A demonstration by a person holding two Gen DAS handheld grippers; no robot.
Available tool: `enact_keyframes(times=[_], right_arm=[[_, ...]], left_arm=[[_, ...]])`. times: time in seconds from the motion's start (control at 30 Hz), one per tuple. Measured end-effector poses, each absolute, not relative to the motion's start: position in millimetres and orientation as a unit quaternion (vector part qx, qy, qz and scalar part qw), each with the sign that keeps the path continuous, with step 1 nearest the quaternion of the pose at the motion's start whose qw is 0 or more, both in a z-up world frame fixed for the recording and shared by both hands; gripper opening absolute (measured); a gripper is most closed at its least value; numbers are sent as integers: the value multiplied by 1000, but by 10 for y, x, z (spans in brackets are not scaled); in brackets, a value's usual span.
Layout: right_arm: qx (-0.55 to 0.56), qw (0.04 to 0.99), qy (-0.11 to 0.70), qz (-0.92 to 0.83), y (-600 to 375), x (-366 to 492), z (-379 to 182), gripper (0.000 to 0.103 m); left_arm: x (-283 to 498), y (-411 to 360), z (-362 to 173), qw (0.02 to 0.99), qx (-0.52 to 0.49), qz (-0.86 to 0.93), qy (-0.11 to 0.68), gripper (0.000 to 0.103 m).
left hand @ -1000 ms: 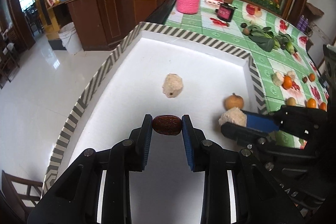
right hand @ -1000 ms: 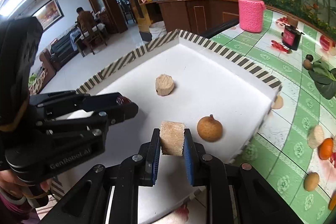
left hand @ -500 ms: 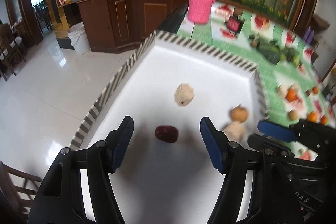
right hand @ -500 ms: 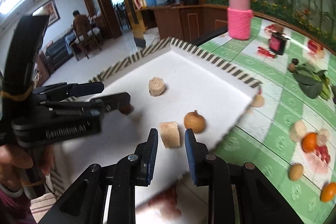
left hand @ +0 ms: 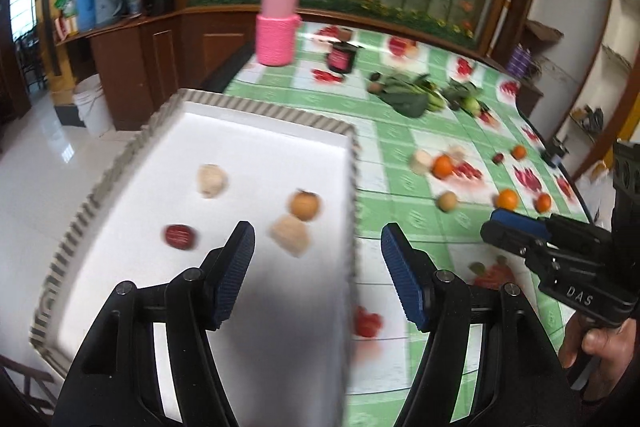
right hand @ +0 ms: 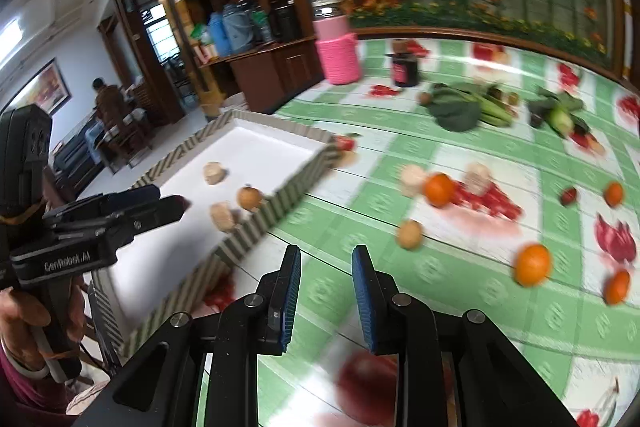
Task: Organize fruits
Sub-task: 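Carry the date and cube into the white tray and open both tools, then withdraw both open tools from the tray back over the table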
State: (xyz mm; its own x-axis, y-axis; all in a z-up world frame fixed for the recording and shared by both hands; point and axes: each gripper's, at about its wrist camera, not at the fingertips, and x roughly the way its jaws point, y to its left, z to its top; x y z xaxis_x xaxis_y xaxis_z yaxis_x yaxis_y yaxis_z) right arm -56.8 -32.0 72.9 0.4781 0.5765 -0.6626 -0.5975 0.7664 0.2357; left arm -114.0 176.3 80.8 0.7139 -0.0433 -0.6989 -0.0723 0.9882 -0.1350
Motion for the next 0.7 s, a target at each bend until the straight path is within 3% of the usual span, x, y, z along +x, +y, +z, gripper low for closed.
enact_keyframes(times=[0.37,0.7], right_arm=[[20,874,383,297,-915,-574,721,25],[19,884,395,251,-1283,-513,591,27]], left_arm=[[-978,799,619,914,-13,-64,400,66],[-817,797,580,907,-33,-67,415,66]])
